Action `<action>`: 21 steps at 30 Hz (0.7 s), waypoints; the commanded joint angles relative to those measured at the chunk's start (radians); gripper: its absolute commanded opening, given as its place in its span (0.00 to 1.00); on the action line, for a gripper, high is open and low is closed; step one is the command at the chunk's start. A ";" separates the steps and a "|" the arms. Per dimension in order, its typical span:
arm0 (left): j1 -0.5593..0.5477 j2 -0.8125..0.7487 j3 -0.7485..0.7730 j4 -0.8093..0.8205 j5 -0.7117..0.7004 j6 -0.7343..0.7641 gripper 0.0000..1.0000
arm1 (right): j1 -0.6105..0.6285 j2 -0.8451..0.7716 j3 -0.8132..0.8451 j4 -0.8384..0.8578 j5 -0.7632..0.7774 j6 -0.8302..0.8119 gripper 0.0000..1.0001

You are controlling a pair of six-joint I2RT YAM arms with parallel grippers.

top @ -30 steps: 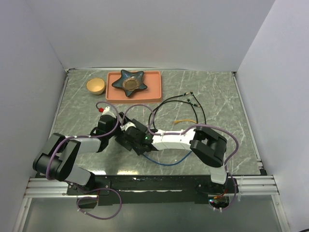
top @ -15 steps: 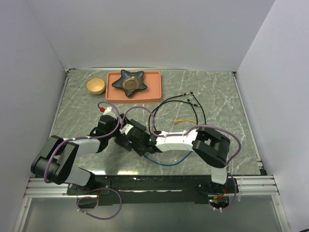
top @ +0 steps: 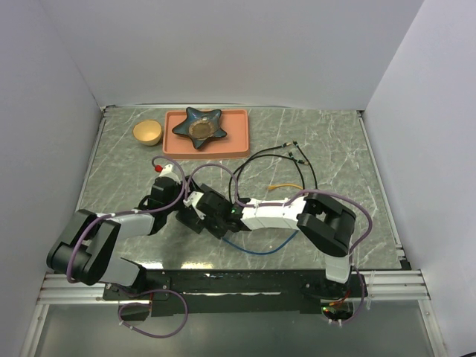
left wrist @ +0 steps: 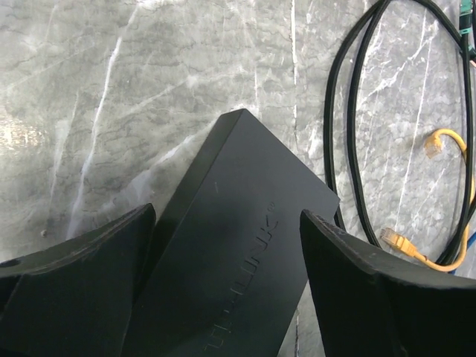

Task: Insert the plug into the switch port

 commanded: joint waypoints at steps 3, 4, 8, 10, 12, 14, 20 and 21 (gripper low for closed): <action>-0.054 0.031 -0.036 -0.178 0.135 -0.065 0.78 | -0.015 -0.076 0.013 0.235 0.014 -0.032 0.00; -0.054 0.033 -0.040 -0.173 0.137 -0.071 0.74 | -0.013 -0.089 0.003 0.237 0.012 -0.037 0.00; -0.054 0.052 -0.048 -0.161 0.141 -0.078 0.68 | -0.016 -0.109 -0.015 0.281 -0.002 -0.049 0.00; -0.054 0.062 -0.051 -0.156 0.146 -0.078 0.64 | -0.016 -0.116 -0.017 0.286 -0.026 -0.084 0.00; -0.054 0.065 -0.053 -0.153 0.152 -0.079 0.60 | -0.019 -0.113 -0.011 0.279 -0.041 -0.095 0.00; -0.054 0.060 -0.057 -0.152 0.157 -0.081 0.59 | -0.025 -0.105 0.006 0.257 -0.040 -0.097 0.00; -0.054 0.037 -0.082 -0.143 0.158 -0.097 0.59 | -0.039 -0.080 0.057 0.176 -0.008 -0.061 0.00; -0.054 0.034 -0.085 -0.140 0.158 -0.105 0.59 | -0.039 -0.076 0.065 0.167 -0.009 -0.032 0.00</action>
